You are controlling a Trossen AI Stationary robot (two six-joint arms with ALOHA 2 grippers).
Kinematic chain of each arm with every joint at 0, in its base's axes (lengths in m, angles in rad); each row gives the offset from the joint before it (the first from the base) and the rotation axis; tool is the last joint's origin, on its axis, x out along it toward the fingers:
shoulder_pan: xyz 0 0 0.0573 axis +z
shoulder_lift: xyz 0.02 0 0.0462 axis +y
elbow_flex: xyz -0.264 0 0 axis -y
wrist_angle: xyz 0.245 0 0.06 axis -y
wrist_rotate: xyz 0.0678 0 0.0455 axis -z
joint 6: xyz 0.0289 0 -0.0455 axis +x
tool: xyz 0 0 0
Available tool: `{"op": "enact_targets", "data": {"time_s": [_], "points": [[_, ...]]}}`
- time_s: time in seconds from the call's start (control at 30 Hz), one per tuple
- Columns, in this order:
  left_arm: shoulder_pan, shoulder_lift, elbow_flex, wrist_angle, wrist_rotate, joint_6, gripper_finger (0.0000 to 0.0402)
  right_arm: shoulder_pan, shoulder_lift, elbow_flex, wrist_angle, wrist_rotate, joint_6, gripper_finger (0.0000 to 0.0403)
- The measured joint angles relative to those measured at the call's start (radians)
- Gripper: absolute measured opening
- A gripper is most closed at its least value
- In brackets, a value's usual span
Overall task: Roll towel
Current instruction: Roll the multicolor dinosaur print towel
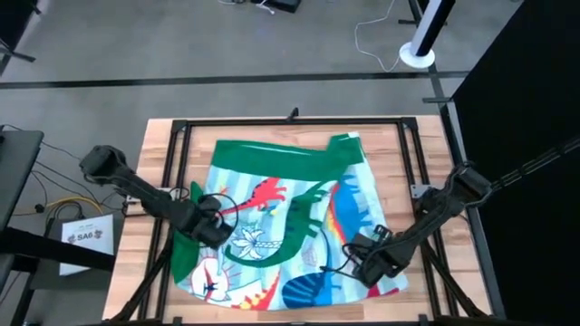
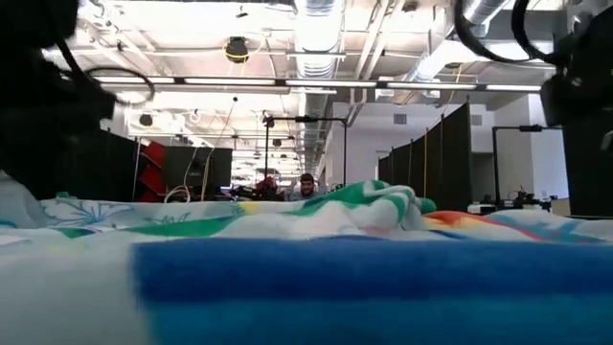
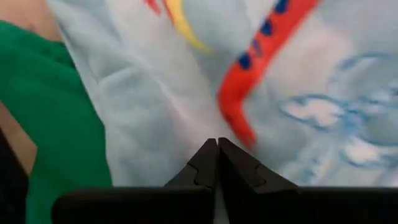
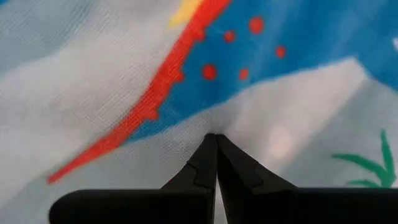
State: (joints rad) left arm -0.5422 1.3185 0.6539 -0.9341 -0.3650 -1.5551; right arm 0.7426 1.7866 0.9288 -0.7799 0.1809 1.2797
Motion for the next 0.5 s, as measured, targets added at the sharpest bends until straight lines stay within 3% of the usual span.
{"op": "enact_targets", "data": {"time_s": [0.1,0.17,0.23,0.4,0.5], "points": [[-0.048,-0.031,-0.002,0.017,-0.025,-0.018,0.0,0.016,-0.013,0.002,-0.043,-0.042,-0.018,0.0],[-0.027,-0.042,0.007,0.054,-0.026,0.051,0.0,0.011,-0.069,0.011,-0.106,-0.126,-0.064,0.0],[-0.007,-0.041,0.008,0.088,-0.035,0.11,0.0,0.003,-0.131,0.024,-0.152,-0.143,-0.097,0.0],[0.113,-0.042,0.008,0.148,-0.054,0.293,0.0,-0.079,-0.278,0.014,-0.142,0.05,-0.216,0.0],[0.202,-0.028,0.007,0.189,-0.08,0.4,0.0,-0.145,-0.294,-0.024,-0.102,0.07,-0.252,0.0]]}}
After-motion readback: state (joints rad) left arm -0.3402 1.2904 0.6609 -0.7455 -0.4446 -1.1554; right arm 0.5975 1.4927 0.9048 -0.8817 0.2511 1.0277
